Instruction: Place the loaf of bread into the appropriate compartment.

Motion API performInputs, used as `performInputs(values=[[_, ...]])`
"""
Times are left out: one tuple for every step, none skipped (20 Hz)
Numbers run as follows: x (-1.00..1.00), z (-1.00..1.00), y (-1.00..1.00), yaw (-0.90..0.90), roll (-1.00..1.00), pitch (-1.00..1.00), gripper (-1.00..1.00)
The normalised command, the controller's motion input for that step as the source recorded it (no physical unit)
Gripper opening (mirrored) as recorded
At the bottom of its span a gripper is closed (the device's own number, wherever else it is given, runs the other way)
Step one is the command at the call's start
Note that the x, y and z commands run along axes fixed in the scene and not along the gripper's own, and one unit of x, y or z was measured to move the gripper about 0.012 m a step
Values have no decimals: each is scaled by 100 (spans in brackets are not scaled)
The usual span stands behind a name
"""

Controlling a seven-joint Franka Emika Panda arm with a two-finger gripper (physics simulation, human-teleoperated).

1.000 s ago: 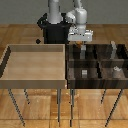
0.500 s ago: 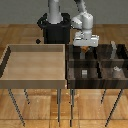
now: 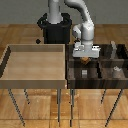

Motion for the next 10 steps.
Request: performInputs(values=[[100, 0, 0, 0, 0, 0, -100], [100, 0, 0, 0, 0, 0, -100], [0, 0, 0, 0, 0, 0, 100], [0, 0, 0, 0, 0, 0, 100], [0, 0, 0, 0, 0, 0, 100], [0, 0, 0, 0, 0, 0, 100], [0, 0, 0, 0, 0, 0, 100], [0, 0, 0, 0, 0, 0, 100], [0, 0, 0, 0, 0, 0, 100], [0, 0, 0, 0, 0, 0, 100]])
